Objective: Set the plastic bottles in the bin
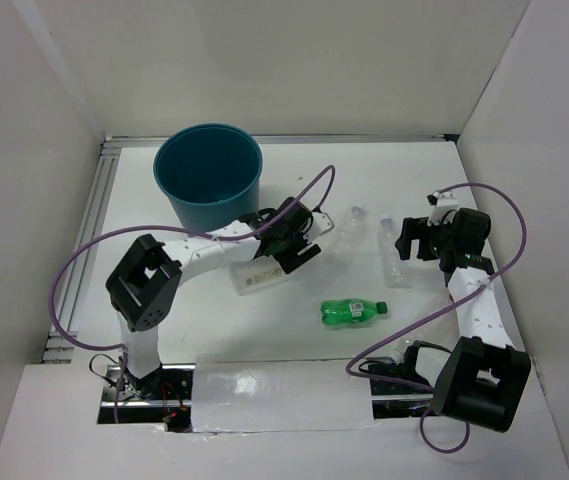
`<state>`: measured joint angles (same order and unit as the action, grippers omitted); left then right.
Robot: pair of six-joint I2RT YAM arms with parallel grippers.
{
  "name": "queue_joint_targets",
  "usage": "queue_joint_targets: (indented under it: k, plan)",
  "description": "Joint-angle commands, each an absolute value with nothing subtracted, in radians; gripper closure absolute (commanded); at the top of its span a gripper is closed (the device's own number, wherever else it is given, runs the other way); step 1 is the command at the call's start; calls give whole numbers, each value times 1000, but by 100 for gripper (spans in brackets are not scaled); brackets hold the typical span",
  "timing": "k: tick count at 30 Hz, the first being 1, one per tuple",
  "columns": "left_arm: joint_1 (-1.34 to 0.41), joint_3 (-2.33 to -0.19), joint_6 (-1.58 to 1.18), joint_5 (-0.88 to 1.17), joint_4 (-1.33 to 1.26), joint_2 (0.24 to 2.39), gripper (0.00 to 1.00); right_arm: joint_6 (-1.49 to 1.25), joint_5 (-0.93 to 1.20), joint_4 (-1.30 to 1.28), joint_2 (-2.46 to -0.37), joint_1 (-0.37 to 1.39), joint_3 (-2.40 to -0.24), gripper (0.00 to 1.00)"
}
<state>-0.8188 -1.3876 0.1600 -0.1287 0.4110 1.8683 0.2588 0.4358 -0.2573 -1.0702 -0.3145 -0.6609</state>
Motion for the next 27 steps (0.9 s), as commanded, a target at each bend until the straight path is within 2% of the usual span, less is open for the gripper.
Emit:
queue_joint_targets:
  k: [1, 2, 3, 4, 12, 17, 22, 25, 27]
  plan:
    - [-830, -1378, 155, -35, 495, 1907, 58, 276, 486, -268, -1080, -321, -676, 4]
    - [-830, -1391, 146, -25, 505, 1907, 69, 276, 486, -278, -1080, -321, -676, 4]
    - [-839, -1403, 146, -25, 518, 1896, 90, 276, 486, -278, -1080, -321, -676, 4]
    - [-853, -1404, 146, -25, 518, 1878, 100, 276, 486, -278, -1089, -321, -676, 4]
    - [-900, -1583, 84, -74, 561, 1735, 100, 276, 495, -278, -1089, -321, -676, 4]
    - [-900, -1791, 63, -98, 571, 1646, 100, 276, 495, -278, -1098, -321, -676, 4]
    - [-855, -1940, 5, -54, 467, 1566, 100, 276, 495, -278, -1098, -321, -676, 5]
    - [-801, -1950, -40, -6, 366, 1508, 100, 276, 495, -278, -1098, -321, -676, 6]
    - [-756, -1941, -51, -27, 312, 1482, 100, 285, 506, -278, -1098, -321, -676, 11]
